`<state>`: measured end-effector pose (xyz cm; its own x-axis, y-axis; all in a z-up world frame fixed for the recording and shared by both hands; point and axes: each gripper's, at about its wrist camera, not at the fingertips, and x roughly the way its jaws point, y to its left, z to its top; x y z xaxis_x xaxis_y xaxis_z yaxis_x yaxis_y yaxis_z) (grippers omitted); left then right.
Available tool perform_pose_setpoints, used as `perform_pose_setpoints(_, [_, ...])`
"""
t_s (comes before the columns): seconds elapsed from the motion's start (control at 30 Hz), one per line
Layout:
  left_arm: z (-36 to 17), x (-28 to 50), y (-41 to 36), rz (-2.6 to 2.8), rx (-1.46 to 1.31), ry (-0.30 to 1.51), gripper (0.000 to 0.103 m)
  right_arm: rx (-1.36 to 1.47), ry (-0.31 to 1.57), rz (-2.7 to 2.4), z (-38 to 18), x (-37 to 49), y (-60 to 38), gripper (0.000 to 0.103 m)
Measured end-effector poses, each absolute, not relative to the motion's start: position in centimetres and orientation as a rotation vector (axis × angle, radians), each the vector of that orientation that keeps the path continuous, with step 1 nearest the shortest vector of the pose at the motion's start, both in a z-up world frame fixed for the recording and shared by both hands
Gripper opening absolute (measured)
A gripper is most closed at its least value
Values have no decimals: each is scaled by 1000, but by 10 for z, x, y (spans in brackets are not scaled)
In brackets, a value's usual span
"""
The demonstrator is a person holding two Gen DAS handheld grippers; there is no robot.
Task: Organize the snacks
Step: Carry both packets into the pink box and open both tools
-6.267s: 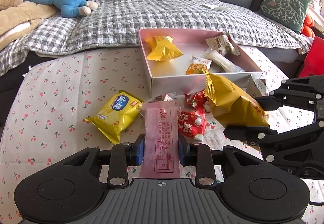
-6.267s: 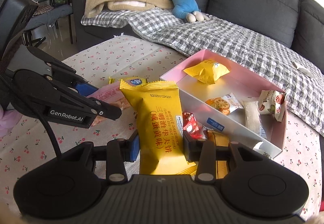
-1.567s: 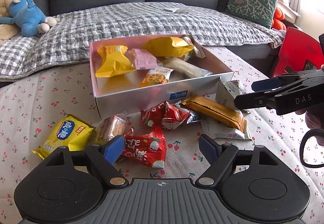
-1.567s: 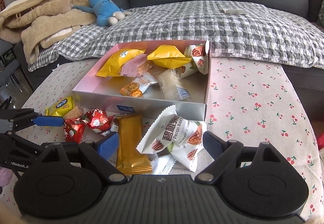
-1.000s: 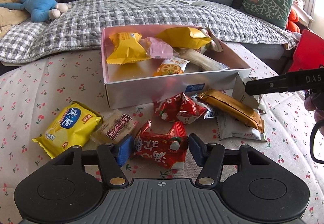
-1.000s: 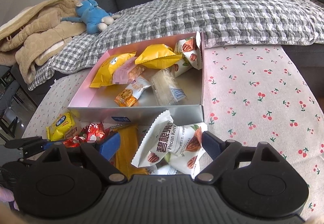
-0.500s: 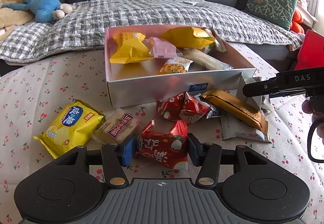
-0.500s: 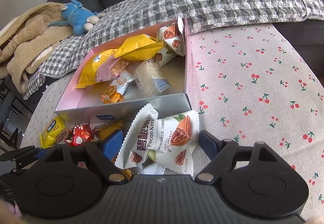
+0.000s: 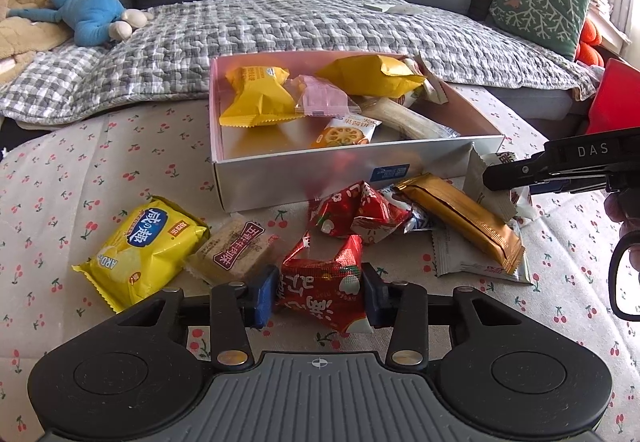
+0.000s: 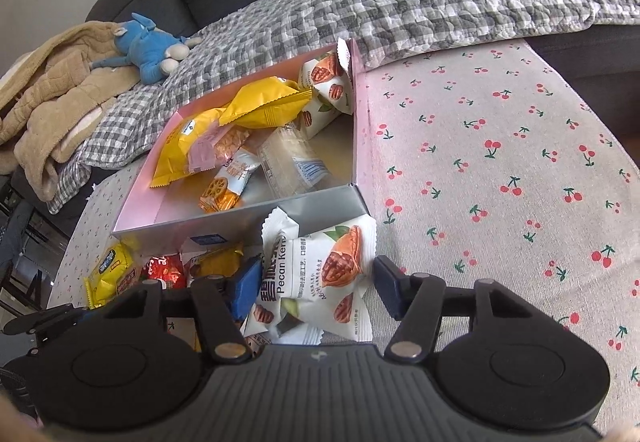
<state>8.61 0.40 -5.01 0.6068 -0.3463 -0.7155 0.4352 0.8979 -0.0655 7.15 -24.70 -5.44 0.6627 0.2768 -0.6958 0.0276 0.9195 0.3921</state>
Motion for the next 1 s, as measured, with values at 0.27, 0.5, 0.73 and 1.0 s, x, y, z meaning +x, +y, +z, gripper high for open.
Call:
perform_pose_setpoints(0.27, [-45,84,4,-460,121,793,37,387,826,133,-48,69,-246,55])
perform_pose_setpoints(0.5, [-38,83,3,-474,115,787,36,384,793,138,-37,64,-244,55])
perform_pose_setpoints(0.73, [-20,83,3,-477,85,746,36,389,756,140,-22,66,-241,55])
perform_pose_setpoints(1.0, [-3,100,-1,-458,8,722,36,402,715,148,-4,78,-229,55])
